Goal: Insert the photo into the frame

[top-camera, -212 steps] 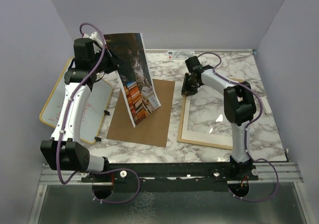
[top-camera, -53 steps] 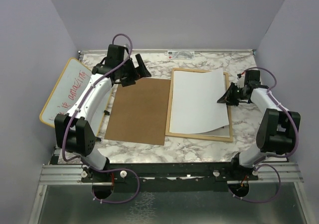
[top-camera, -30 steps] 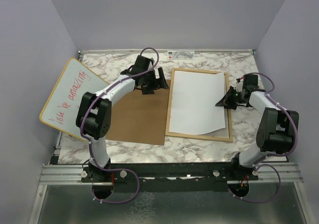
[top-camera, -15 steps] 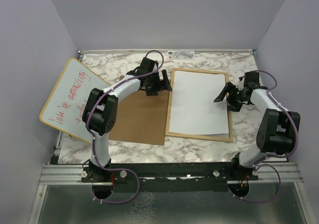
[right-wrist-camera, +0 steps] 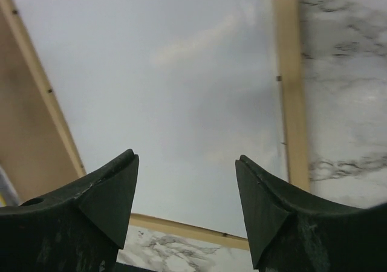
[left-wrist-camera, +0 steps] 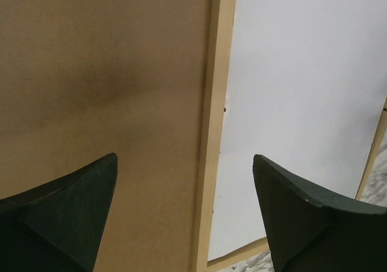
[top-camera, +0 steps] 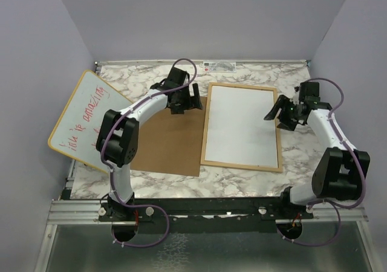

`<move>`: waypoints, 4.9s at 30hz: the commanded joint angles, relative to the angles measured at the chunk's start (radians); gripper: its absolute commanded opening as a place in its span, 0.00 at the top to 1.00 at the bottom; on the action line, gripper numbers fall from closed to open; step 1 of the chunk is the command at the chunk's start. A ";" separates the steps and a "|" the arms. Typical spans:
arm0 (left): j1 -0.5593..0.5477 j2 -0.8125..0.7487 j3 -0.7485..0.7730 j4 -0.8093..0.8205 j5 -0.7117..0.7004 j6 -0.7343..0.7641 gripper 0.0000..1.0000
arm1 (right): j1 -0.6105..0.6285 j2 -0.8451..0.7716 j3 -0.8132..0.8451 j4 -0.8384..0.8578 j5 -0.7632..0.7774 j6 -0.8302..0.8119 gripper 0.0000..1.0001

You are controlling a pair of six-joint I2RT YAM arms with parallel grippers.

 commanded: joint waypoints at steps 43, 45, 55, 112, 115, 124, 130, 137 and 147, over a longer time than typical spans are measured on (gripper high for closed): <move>0.317 -0.023 -0.190 -0.054 -0.403 0.203 0.01 | 0.792 0.679 0.464 -0.029 0.299 0.446 0.32; 0.330 -0.019 -0.203 -0.033 -0.372 0.216 0.01 | 0.792 0.675 0.464 -0.047 0.341 0.461 0.31; 0.351 -0.030 -0.289 0.073 -0.181 0.183 0.01 | 0.788 0.670 0.437 0.033 0.224 0.472 0.29; 0.279 -0.277 -0.501 -0.077 -0.257 0.052 0.01 | 0.760 0.476 0.237 0.028 0.322 0.508 0.28; 0.265 -0.313 -0.542 -0.080 -0.264 0.038 0.01 | 0.761 0.444 0.197 0.020 0.358 0.526 0.28; 0.256 -0.423 -0.653 -0.099 -0.299 -0.019 0.06 | 0.761 0.415 0.090 0.124 0.280 0.553 0.27; 0.256 -0.415 -0.710 -0.074 -0.229 -0.041 0.18 | 0.760 0.422 0.023 0.264 0.105 0.609 0.27; 0.256 -0.410 -0.783 0.007 -0.121 -0.063 0.31 | 0.760 0.430 -0.046 0.404 -0.017 0.667 0.29; 0.256 -0.426 -0.806 0.053 -0.058 -0.060 0.36 | 0.749 0.310 -0.147 0.625 -0.108 0.713 0.31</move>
